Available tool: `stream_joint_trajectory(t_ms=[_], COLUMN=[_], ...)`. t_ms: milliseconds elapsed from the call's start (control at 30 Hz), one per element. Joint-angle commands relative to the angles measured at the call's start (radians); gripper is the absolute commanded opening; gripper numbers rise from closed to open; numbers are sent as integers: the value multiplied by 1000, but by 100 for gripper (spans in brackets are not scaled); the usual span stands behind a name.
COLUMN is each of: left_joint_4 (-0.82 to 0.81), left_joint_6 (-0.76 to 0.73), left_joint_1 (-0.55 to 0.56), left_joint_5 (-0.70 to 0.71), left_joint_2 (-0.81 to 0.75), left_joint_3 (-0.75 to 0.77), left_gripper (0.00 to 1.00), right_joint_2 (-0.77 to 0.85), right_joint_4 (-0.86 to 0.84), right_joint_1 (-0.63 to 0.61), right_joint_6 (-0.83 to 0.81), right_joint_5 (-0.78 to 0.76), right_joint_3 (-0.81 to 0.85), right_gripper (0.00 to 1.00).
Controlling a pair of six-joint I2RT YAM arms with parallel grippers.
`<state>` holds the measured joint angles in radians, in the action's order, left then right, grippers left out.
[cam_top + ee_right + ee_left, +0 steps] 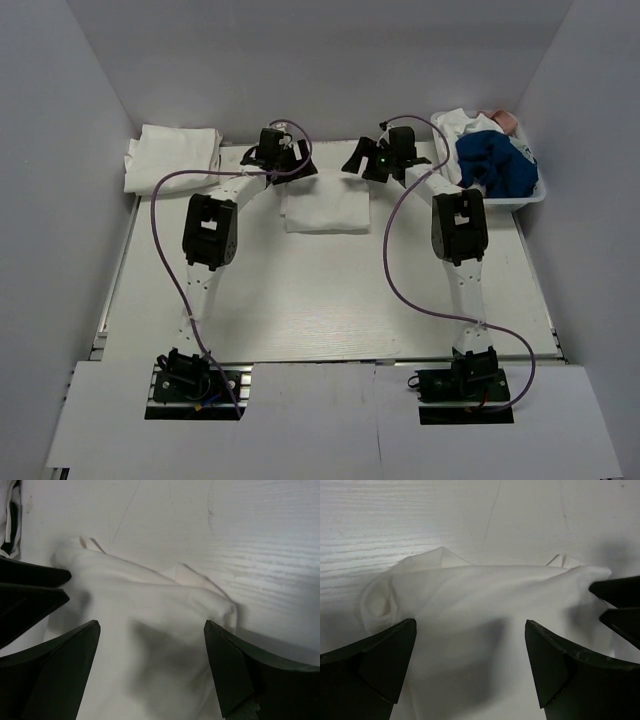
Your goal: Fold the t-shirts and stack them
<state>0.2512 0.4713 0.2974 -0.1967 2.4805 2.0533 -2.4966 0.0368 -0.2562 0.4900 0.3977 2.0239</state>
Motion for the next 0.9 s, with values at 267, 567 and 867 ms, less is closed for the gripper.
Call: stream_joint_trajectory(t_ms=[267, 567, 867], left_joint_4=[225, 226, 249], left_joint_6=[-76, -86, -106], left_joint_1=[13, 13, 22], left_joint_5=[172, 141, 105], left_joint_2=[-311, -309, -194], left_joint_3=[-128, -263, -211], left_gripper=[100, 100, 98], right_joint_2=[724, 1096, 1260], right_joint_4=[-212, -305, -305], right_joint_1=[-18, -26, -25], right_joint_6=[-36, 10, 22], right_joint_5=[-83, -137, -170], right_joint_3=[-739, -1208, -1402], right_gripper=[90, 90, 90])
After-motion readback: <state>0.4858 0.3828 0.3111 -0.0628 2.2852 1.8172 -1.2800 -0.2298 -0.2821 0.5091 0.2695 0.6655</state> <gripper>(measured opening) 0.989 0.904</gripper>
